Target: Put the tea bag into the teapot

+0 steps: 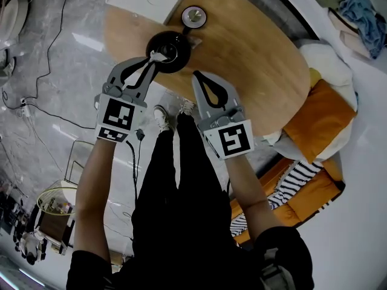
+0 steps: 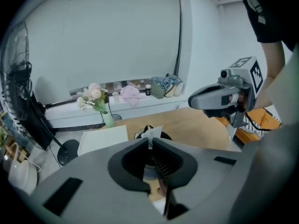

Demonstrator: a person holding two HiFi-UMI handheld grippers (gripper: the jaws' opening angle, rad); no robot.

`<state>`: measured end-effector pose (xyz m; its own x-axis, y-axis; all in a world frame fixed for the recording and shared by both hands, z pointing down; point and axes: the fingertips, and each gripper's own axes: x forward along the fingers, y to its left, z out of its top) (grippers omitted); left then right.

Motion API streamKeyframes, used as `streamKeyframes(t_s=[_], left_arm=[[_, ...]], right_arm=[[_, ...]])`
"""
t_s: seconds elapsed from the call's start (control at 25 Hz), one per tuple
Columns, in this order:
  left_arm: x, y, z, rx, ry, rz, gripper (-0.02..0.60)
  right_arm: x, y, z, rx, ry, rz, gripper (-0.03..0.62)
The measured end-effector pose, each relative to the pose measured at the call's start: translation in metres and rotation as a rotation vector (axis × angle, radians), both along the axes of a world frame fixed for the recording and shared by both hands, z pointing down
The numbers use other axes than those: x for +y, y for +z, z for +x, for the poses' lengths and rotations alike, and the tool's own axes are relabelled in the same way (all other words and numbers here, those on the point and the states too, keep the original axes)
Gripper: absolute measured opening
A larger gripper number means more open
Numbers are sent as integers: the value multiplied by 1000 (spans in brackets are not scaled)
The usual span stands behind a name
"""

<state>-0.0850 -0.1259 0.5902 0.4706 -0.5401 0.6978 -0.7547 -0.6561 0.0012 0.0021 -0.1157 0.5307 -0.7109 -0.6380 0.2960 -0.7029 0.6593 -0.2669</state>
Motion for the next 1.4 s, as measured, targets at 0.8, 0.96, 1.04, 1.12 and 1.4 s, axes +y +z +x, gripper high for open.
streamKeyframes(t_s=[0.8,0.96,1.04,1.12,1.4], left_arm=[[-8,47,16,-228,185,-240,29],[-12,53,18,-276,221,-270,29],[-12,57,21,-306,245,-284,29],[-11,60,23,-333,261,-291,29],[-10,71,24,-363,248,-347,29]], right_arm=[[0,25,10,34,-16,-39,5],[-2,25,10,23,-14,-35,5],[-4,22,11,9,-7,-28,5],[-4,23,14,7,-2,-29,5],[2,37,27,61,-21,-67,5]])
